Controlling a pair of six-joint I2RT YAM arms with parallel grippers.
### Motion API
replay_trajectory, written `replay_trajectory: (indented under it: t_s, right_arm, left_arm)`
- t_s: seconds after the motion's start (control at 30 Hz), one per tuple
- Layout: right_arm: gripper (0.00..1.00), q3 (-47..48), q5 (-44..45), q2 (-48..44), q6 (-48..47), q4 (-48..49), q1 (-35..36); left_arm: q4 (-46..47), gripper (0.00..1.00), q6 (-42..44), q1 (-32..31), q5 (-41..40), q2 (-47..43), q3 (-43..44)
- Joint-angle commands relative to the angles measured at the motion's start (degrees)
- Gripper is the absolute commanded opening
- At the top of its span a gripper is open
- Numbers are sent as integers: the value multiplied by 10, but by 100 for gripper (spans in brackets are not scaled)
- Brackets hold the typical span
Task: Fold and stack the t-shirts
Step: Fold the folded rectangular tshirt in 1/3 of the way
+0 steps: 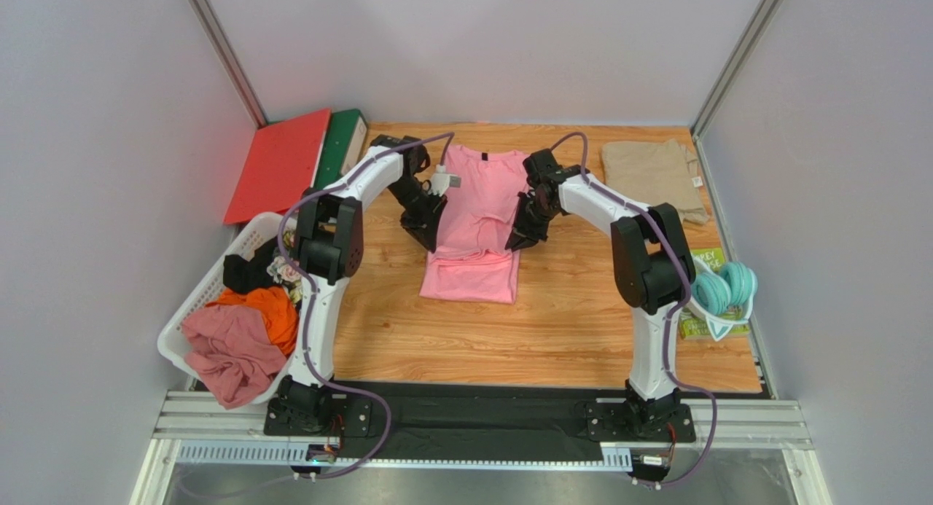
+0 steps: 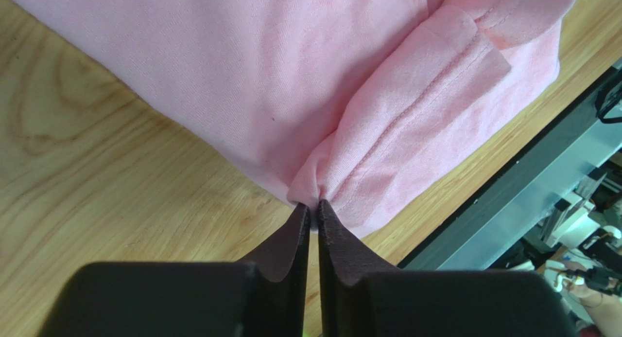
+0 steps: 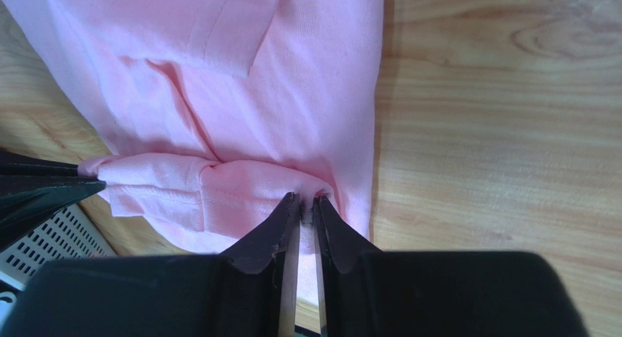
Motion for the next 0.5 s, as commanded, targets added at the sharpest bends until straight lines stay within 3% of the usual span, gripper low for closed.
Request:
replay_trajectory:
  t_s: [0.0,0.03,0.07,0.17,0.37,0.47]
  right_arm:
    - [20,36,-13,11,-11,7,-4]
    - [22,40,-11,13,-13,6,-4]
    - [30,45,-8,12,-14,3,-5]
    - [35,86,9,14,-25,-29,-10]
    - [39,164,78,-15,-45,-106,-18]
    - [38,157,91,-43,-49,-116,-17]
  left_arm:
    - [-19,18,-11,4,10,6,46]
    - [-22,22,-13,5,15,4,52]
    - [-25,24,-15,5,20,3,65]
    - [-43,28,-19,5,25,1,108]
    - [-82,29,-40,29,-4,-4,218]
    - [-84,30,-45,51,-1,-30,207]
